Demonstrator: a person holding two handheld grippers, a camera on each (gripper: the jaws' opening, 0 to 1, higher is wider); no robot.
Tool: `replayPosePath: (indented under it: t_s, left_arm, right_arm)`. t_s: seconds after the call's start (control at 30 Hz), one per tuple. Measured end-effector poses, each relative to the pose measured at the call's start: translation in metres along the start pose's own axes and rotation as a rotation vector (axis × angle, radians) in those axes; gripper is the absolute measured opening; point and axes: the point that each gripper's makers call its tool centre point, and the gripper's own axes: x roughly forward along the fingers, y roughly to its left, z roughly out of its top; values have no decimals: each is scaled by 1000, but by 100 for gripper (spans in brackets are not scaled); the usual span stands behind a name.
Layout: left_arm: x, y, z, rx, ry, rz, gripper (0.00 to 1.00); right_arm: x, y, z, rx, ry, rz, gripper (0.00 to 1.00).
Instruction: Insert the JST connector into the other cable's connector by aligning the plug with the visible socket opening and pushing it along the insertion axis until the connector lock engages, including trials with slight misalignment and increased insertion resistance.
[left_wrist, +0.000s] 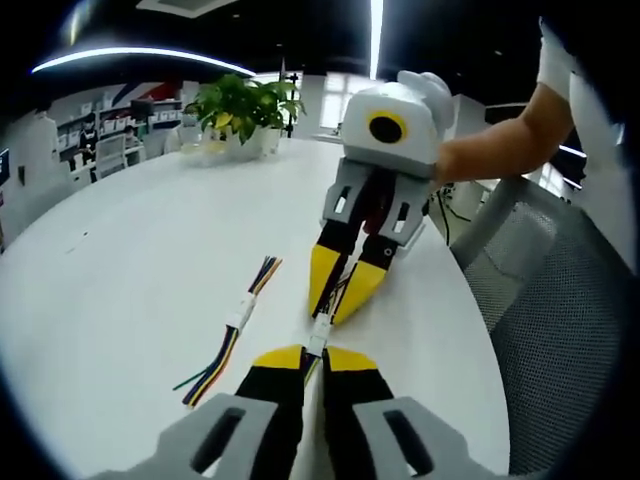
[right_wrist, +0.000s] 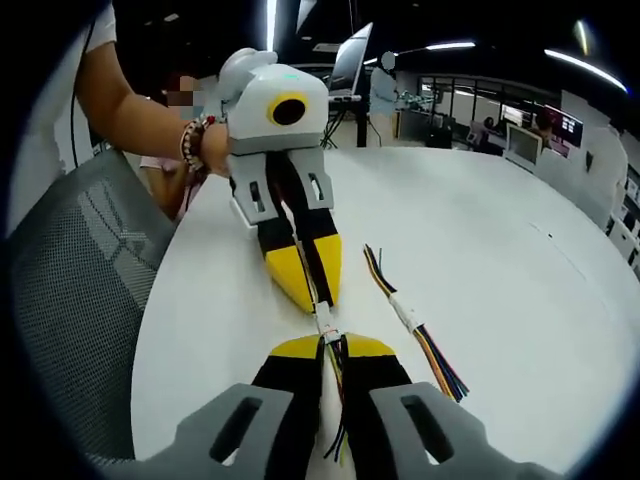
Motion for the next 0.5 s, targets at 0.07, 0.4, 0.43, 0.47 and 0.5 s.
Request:
replayPosePath:
  t_s: [0.07, 0.4, 0.43, 0.47, 0.5]
  left_arm:
    - [0, 0, 1, 4, 0, 1, 0]
    - [1, 10, 7, 13, -3, 10, 0]
    - [1, 12, 8, 12, -3, 10, 0]
    - [2, 14, 8, 10, -5, 11, 0]
    - [2, 16, 9, 9, -7, 12, 0]
  right_arm:
    - [-1, -1, 1, -5, -1, -2, 3]
    - [-2, -10, 5, -11, -8, -12, 3]
    - [-2, -12, 6, -11, -9, -14, 3]
    - [-2, -14, 6, -12, -9, -15, 3]
    - [-2, -16, 6, -10, -10, -17, 3]
